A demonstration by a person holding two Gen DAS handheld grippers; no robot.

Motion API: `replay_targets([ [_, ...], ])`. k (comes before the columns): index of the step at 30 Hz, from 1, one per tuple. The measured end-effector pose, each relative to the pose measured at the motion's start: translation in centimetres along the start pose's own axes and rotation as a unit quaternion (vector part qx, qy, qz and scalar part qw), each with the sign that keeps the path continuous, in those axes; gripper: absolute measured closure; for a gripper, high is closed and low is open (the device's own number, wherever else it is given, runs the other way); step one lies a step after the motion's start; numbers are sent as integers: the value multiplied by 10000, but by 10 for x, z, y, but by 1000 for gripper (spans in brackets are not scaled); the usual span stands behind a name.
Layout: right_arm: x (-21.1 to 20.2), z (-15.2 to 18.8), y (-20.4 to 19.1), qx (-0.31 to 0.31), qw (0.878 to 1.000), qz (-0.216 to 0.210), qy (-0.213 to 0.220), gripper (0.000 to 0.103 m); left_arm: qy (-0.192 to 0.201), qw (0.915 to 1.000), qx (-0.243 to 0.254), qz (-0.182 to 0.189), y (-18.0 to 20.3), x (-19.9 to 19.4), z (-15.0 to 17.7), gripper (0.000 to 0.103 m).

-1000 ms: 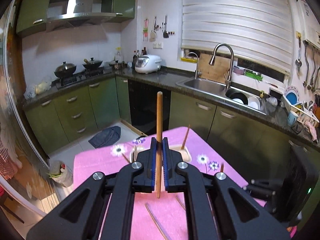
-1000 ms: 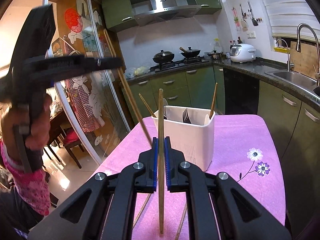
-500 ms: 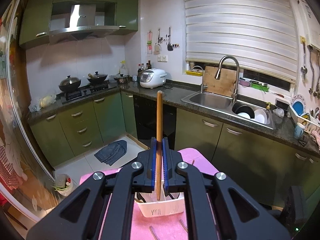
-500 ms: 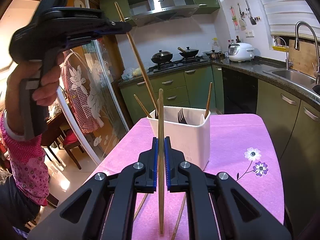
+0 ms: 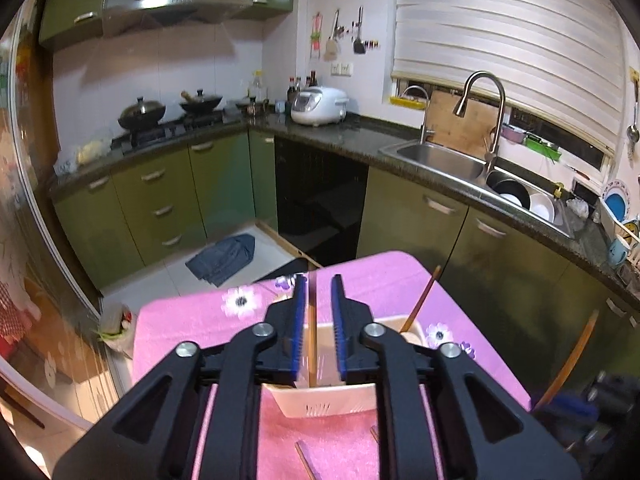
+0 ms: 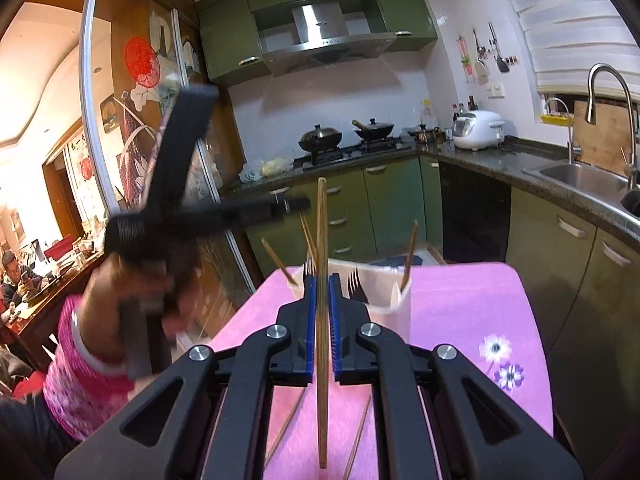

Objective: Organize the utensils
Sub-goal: 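Carry the left tool's chopstick over the caddy and open the left tool, then lower the right tool's chopstick into the caddy and open the right tool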

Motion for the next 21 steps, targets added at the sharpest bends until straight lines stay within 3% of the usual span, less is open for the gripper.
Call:
replay_targets([
  [3,4,-25,1,-111,9996,155,215,96,2,10000,-56,7,-7,-1,7,82],
  [7,6,-69,10,75,9960,306,839,96,165,9998,-73,-46,-10,-18,16,67],
  [14,31,-119,26,175,9889,519,1385,96,141,9998,60,-121,-9,-43,54,60],
  [17,49,-124,36,227,9874,685,1407,96,57,9999,75,-108,-9,-45,71,60],
  [21,79,-107,49,323,9901,838,1076,96,-119,9999,6,-31,-7,-40,98,59],
])
Point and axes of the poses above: each gripper's, at about its wrist camera, not at the fingertips, and x roughly the way its jaws point, y to its right, z to its underside, the point moved 6 cm from there along x, roughly the way its jaws point, and after that the axes turned 5 degrees about -y, right-handed, at the moved point
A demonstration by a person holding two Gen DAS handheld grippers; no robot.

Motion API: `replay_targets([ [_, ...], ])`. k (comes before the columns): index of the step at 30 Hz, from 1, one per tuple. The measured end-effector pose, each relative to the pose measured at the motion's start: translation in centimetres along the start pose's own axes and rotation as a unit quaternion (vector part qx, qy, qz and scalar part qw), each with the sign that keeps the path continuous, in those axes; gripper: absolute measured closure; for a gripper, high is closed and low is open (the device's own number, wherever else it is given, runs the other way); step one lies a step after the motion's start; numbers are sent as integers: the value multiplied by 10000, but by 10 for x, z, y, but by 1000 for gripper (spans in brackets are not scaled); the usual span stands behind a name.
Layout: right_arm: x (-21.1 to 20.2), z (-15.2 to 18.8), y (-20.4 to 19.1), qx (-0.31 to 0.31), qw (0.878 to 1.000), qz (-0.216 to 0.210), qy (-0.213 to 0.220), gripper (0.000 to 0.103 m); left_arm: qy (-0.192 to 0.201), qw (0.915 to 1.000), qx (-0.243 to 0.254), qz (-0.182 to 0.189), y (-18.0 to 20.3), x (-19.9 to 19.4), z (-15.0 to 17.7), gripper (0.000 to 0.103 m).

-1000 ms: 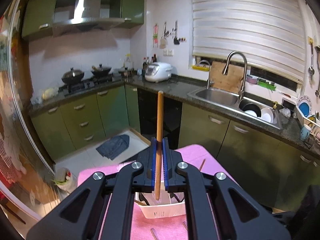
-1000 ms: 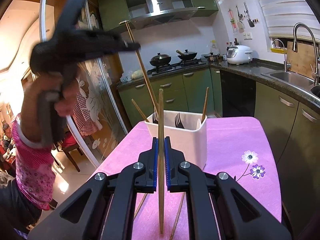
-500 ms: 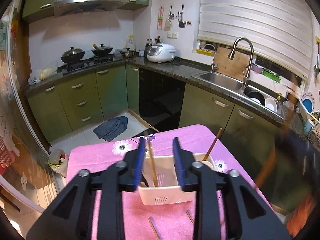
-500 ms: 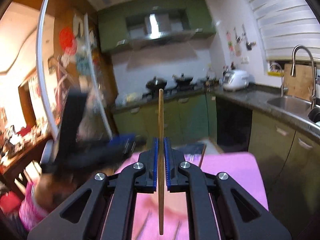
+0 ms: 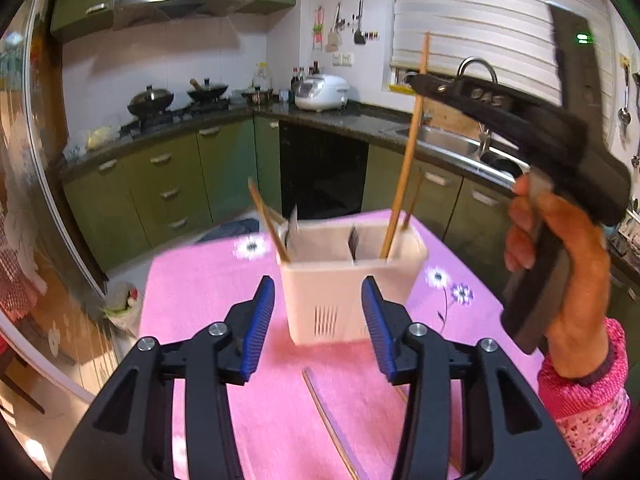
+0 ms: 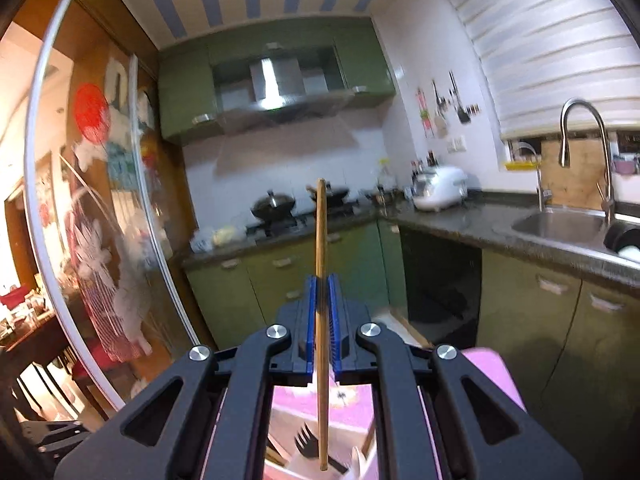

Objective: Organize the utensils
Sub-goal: 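Lower the right tool's chopstick into the caddy and open the right tool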

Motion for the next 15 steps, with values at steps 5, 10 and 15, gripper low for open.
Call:
replay_targets([
  [5,22,48,5,-81,9986,115,-507,96,-446,9988,-149,156,4,23,36,55],
  [10,31,83,2,-255,9966,206,-760,92,-799,9963,-310,86,4,46,61,51],
  [15,16,98,2,-318,9969,278,-664,54,-1156,9924,-427,6,4,65,86,48],
])
Point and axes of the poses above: each gripper's, at about its wrist camera, not at the fingertips, and x roughly the way its jaws point, y to its right, z to its underside, the point moved 6 cm from there along x, roughly the way its jaws point, and after that the axes turned 5 degrees about -y, right-handed, at the moved point
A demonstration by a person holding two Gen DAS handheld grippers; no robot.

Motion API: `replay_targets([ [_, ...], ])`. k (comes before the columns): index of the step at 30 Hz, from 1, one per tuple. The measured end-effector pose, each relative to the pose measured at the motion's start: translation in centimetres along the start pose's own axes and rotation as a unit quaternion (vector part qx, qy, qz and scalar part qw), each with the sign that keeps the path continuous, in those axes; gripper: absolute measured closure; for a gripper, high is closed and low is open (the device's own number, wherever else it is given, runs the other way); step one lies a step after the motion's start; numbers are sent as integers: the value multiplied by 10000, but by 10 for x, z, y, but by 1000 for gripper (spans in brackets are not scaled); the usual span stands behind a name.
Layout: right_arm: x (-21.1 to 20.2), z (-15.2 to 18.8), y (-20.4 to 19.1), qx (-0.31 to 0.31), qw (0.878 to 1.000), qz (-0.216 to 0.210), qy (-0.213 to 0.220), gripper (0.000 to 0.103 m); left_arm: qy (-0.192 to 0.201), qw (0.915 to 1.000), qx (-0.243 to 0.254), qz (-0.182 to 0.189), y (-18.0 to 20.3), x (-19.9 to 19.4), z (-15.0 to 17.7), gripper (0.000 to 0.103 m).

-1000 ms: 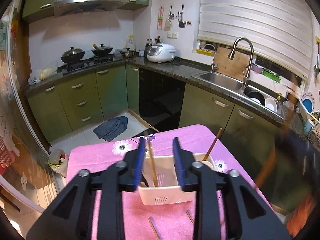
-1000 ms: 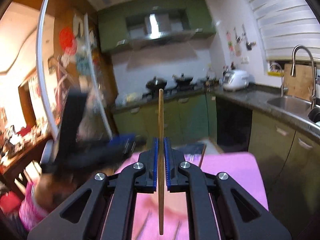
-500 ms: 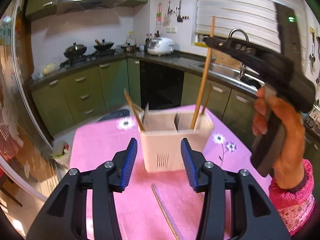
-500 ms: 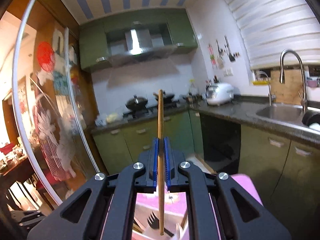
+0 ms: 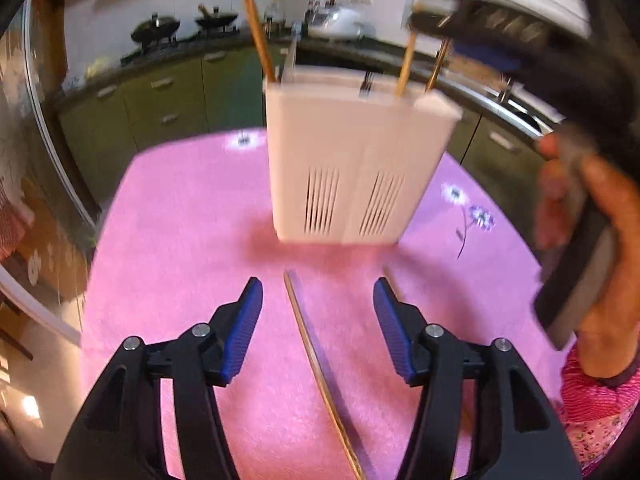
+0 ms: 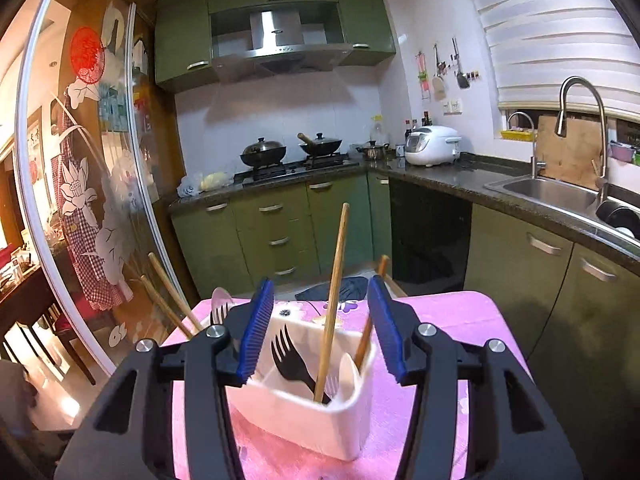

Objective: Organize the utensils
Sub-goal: 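Lower the right tool's chopstick into the caddy and open the right tool, then move both open tools back down to the last two chopsticks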

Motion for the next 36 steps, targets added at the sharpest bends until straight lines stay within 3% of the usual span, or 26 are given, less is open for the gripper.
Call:
replay_targets([
  [5,-48,27,6,49,9999,69,137,50,-419,9991,-46,-29,0,24,21,47],
  [12,-92,95,34,435,9983,180,-343,48,-760,9970,-137,-86,1,51,34,48],
  [21,-98,137,62,803,9930,228,-830,43,-805,9950,-271,-533,3,66,40,49],
  [24,-84,145,52,597,9915,189,-1138,36,-672,9952,-270,-653,4,65,40,65],
  [26,-76,153,44,478,9902,201,-1300,36,-656,9954,-246,-660,6,64,40,79],
  [29,-65,170,30,268,9866,227,-1596,37,-620,9956,-196,-673,6,64,40,91],
  [31,-56,178,19,137,9828,183,-1832,40,-593,9961,-167,-637,6,63,41,96],
  [36,-40,191,0,-109,9754,161,-2198,40,-611,9970,-213,-428,0,59,46,97],
])
Point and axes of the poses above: each gripper's, at about its wrist camera, not at the fingertips, and x roughly the way its jaws point, y to its right, z to its underside, the point moved 6 cm from there along x, roughly the way its jaws point, and after that the axes turned 5 degrees about -y, right-handed, at the moved point
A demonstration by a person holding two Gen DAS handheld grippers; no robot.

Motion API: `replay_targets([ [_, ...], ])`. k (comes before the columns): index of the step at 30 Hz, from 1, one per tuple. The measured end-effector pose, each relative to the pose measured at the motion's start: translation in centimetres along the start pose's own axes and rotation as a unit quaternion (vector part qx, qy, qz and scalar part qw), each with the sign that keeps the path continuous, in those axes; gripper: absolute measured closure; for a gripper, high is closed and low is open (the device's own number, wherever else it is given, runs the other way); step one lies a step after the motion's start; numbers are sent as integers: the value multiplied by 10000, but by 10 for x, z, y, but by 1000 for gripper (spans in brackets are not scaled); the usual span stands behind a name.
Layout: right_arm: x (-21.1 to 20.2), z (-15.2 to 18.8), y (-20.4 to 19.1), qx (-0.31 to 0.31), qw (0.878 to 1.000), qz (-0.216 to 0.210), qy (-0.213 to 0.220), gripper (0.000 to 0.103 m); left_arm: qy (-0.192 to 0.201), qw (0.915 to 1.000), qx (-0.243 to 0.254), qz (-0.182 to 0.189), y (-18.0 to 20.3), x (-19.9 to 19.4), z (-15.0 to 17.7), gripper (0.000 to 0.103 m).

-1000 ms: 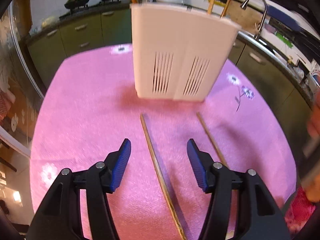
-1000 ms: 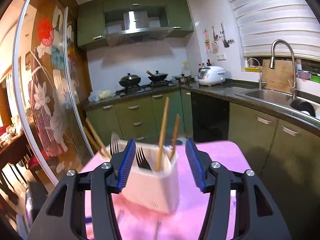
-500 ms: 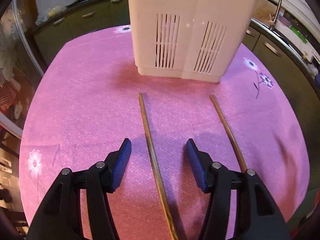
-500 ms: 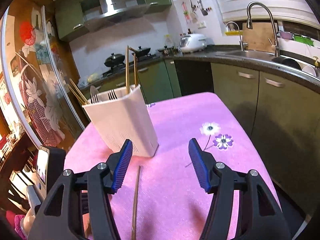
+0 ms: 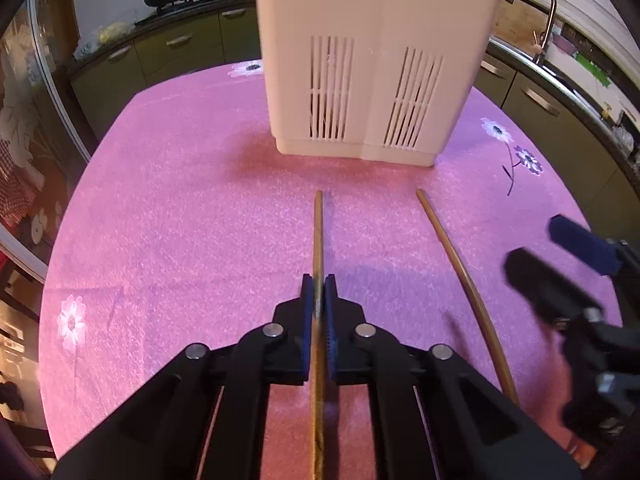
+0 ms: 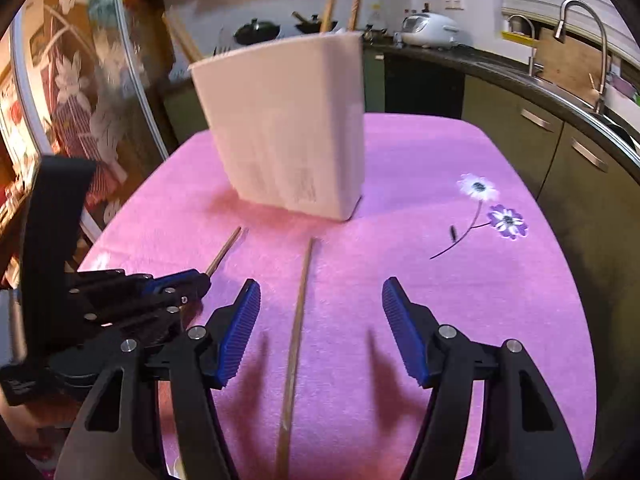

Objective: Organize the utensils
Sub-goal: 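Move both open tools back down to the last two chopsticks, then close the left tool on a chopstick while the right tool grasps the other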

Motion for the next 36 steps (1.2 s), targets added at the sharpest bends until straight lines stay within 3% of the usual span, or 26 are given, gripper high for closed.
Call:
replay_targets([
  [5,24,1,-14,-167,9988,21,-449,40,-13,10000,-43,85,-13,-4,7,97],
  [9,45,6,-19,-191,9964,90,-816,49,-7,10000,36,74,-15,-5,9,97],
  [19,63,-5,-24,-298,9948,352,-907,51,26,9999,127,35,-14,-6,11,97],
  [22,63,-7,-24,-293,9950,349,-892,66,26,9999,131,34,-14,-6,10,97],
  [24,62,-7,-26,-326,9947,297,-927,86,28,9999,138,33,-13,-6,10,97],
  [26,61,-6,-26,-326,9945,208,-973,97,29,9999,142,23,-13,-6,10,97],
  [31,56,-9,-23,-179,9955,-136,-923,97,19,9999,122,54,-14,-6,10,97],
  [36,28,-21,-18,-8,9972,-457,-599,97,-46,9998,106,130,-16,-6,9,97],
])
Point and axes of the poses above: each gripper's, at about its wrist camera, not at the fingertips, and x roughly the way its jaws point, y to its right, z to its underside, the point moved 6 cm from there along x, roughly the way its jaws point, and after that the axes turned 5 degrees about -y, right-handed, at the moved point
